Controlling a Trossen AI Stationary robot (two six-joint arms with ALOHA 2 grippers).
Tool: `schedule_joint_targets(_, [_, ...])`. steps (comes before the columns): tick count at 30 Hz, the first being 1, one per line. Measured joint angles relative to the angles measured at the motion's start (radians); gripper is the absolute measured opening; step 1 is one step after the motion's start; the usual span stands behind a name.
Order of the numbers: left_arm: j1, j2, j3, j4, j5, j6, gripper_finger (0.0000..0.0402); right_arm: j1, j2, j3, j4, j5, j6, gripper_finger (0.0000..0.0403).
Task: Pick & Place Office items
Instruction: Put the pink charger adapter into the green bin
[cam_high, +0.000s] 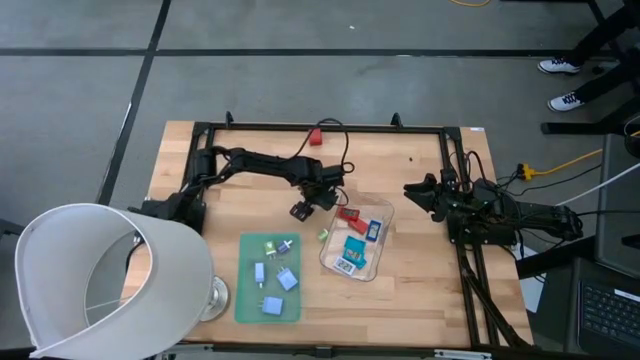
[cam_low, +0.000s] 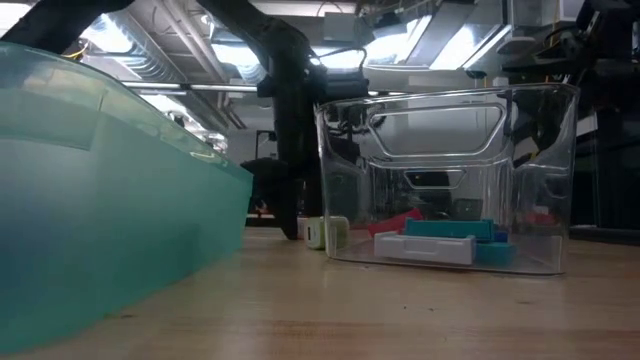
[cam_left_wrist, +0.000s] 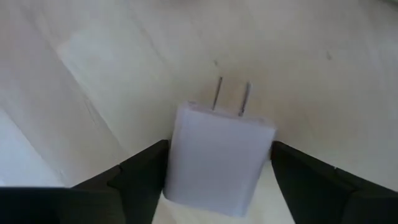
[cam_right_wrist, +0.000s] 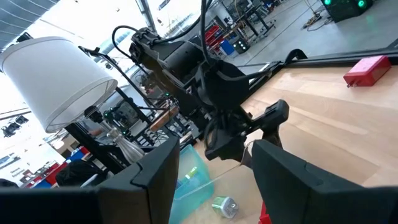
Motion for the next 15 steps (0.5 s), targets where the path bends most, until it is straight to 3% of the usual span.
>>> schedule_joint_targets(6, [0.004, 0.015, 0.001, -0.023, 0.012, -0.124, 0.019, 0.0, 0.0, 0.0, 0.0, 0.004, 0.005, 0.02])
schedule_joint_targets(10, [0.001, 0.012, 0.001, -0.029, 0.02, -0.257, 0.0187, 0.0, 0.0, 0.0, 0.0, 0.025, 0.004, 0.02])
schedule_joint_targets(15, [0.037, 0.002, 0.037, -0.101, 0.158, -0.44, 0.0187, 0.0, 0.0, 0.0, 0.0, 0.026, -0.007, 0.02])
